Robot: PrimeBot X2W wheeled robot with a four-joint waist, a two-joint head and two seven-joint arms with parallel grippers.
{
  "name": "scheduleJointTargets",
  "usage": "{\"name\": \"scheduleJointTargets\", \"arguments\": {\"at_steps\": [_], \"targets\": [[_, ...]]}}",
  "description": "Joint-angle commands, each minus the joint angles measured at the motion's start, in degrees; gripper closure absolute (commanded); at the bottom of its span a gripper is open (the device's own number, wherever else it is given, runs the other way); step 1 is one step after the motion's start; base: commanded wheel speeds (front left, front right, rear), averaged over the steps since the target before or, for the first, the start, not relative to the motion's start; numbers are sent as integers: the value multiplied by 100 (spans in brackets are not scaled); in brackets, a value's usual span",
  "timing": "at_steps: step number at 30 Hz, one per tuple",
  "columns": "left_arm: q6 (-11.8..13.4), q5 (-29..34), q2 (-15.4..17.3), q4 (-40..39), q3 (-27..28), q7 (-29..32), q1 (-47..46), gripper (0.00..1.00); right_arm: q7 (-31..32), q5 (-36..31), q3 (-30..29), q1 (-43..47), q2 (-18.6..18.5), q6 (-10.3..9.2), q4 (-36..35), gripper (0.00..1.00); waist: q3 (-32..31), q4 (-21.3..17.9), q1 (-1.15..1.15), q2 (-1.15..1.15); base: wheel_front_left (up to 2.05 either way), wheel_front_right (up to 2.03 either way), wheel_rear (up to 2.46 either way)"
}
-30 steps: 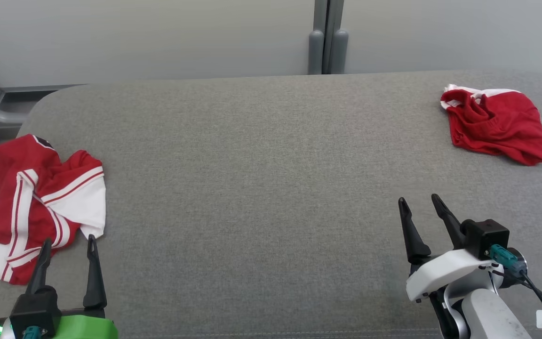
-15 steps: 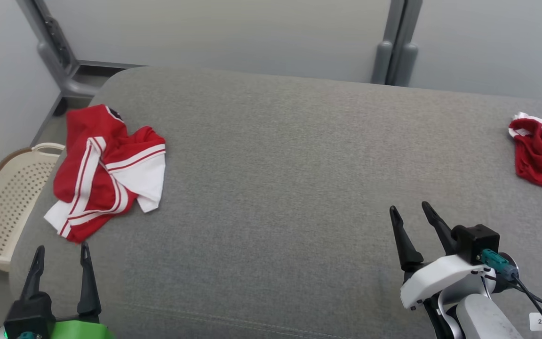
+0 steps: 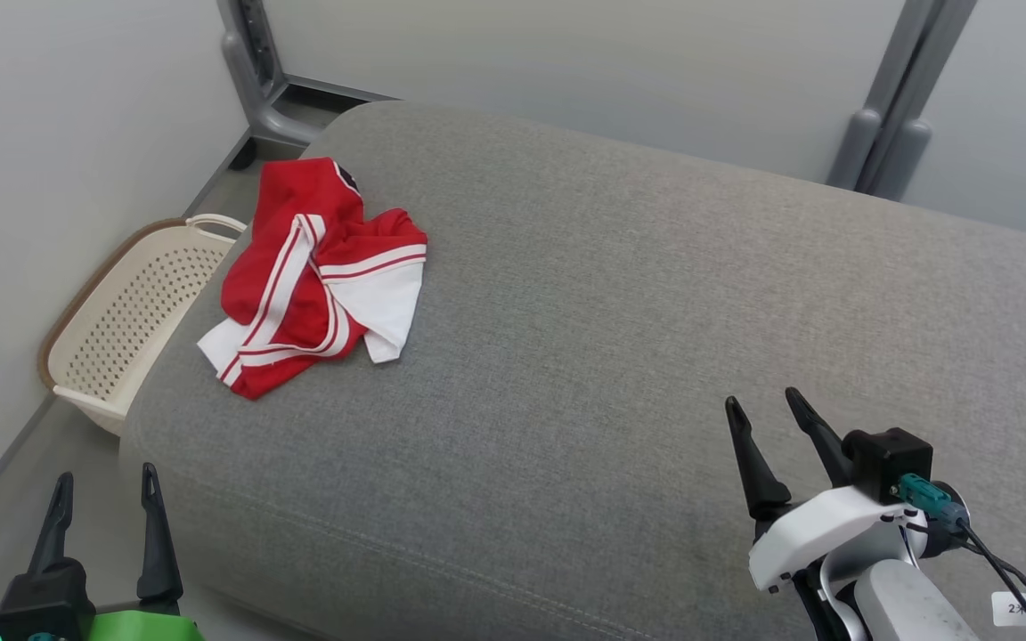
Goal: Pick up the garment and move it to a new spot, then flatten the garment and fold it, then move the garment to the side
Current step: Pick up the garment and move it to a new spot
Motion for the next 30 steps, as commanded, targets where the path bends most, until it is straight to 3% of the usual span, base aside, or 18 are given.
{"name": "scheduleJointTargets", "arguments": {"at_steps": [1,8,17,23,30], "targets": [[45,-11,31,-21,-8,-11,85,0,-25,21,14,8,-10,-2,20,0,-16,212,0,0,0,0,0],[92,-42,58,-102,-31,33,134,0,-52,53,74,-17,-5,-2,81,0,-49,354,0,0,0,0,0],[127,-87,18,-180,-82,0,43,0,-33,82,107,-72,-48,-2,98,0,-13,248,0,0,0,0,0],[-8,-142,48,-214,-205,9,-189,0,-24,91,128,-111,-65,-2,99,0,22,140,0,0,0,0,0],[-218,-50,302,-232,-393,196,-857,0,19,114,215,-207,-97,-2,97,0,107,-74,0,0,0,0,0]]}}
